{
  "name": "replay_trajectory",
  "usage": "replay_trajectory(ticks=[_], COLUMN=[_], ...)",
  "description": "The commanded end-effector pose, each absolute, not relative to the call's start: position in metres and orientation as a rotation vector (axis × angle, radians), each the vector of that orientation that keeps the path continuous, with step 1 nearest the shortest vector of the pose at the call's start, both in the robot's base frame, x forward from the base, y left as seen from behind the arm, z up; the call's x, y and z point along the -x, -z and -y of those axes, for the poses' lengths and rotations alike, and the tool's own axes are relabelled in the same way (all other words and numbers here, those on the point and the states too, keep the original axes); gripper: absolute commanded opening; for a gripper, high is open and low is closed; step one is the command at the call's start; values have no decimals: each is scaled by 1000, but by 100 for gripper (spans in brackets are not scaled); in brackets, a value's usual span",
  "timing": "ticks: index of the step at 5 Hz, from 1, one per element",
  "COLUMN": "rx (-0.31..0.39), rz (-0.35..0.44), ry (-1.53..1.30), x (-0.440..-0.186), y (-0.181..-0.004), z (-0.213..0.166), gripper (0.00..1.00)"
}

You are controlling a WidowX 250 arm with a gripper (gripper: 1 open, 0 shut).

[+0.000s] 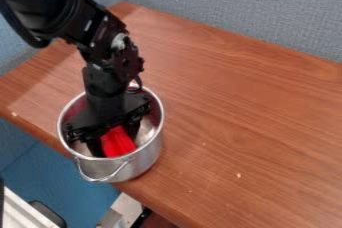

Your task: Move the red object from the metal pot to the table

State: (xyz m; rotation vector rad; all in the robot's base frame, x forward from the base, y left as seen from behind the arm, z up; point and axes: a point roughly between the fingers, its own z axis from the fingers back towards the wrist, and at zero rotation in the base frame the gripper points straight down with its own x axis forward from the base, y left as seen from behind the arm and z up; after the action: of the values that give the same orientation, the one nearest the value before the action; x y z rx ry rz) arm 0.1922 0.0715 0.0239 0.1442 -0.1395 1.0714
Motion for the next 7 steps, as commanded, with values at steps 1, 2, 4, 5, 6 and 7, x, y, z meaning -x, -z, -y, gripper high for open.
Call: replay_trajectory(ticks=[1,2,4,5,6,7], rx=[-162,-159,-163,-159,-152,-124], rz=[130,131,119,107,102,79], ry=[-994,-919,-860,-831,-774,-693], x=[-191,-197,-205,-214,-214,-214], y=[-25,-29,-29,-37,-41,-46], z=[-86,-94,-113,-113,-124,-132], gripper=[0,0,0,0,0,0])
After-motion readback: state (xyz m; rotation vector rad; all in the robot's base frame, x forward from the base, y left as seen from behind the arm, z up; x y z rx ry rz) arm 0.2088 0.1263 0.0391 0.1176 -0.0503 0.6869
